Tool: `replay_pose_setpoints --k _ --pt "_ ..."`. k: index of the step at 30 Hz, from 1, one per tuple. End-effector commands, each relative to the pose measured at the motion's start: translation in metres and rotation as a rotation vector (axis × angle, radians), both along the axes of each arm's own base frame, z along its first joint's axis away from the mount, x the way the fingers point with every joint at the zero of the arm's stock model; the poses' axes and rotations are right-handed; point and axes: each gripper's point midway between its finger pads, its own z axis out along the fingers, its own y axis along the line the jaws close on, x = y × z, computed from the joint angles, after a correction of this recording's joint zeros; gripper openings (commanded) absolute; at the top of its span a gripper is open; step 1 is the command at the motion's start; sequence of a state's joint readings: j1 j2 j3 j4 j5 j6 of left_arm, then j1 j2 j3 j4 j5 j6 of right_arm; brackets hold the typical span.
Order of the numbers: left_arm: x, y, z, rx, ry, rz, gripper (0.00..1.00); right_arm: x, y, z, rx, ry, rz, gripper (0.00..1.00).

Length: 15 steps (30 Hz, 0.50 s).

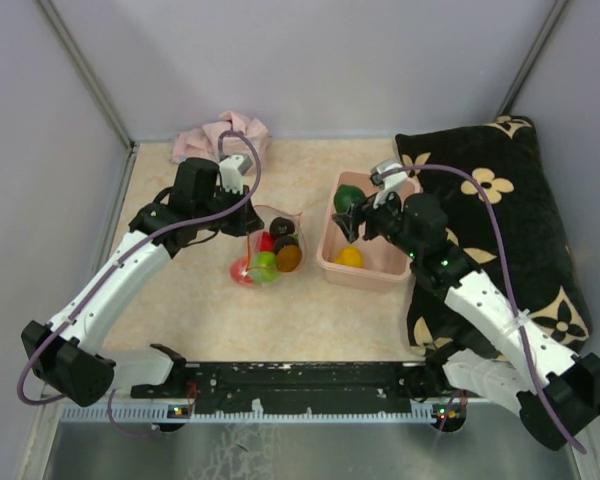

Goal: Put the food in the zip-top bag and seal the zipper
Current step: Pick up the fake fruit from the bin, then place the fake fruit in the zipper food storage bag.

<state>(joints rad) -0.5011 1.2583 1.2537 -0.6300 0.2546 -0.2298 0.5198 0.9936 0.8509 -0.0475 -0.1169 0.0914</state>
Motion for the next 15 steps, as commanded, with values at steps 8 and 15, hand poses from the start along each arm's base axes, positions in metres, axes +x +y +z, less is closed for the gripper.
replay_pose_setpoints --k 8,15 --pt "0.003 -0.001 0.014 -0.032 -0.052 -0.008 0.0 -0.066 0.1 0.06 0.127 -0.111 0.321 0.29" --pt "0.003 -0.001 0.013 -0.03 -0.05 -0.007 0.0 -0.083 0.146 0.056 0.186 -0.001 0.423 0.29"
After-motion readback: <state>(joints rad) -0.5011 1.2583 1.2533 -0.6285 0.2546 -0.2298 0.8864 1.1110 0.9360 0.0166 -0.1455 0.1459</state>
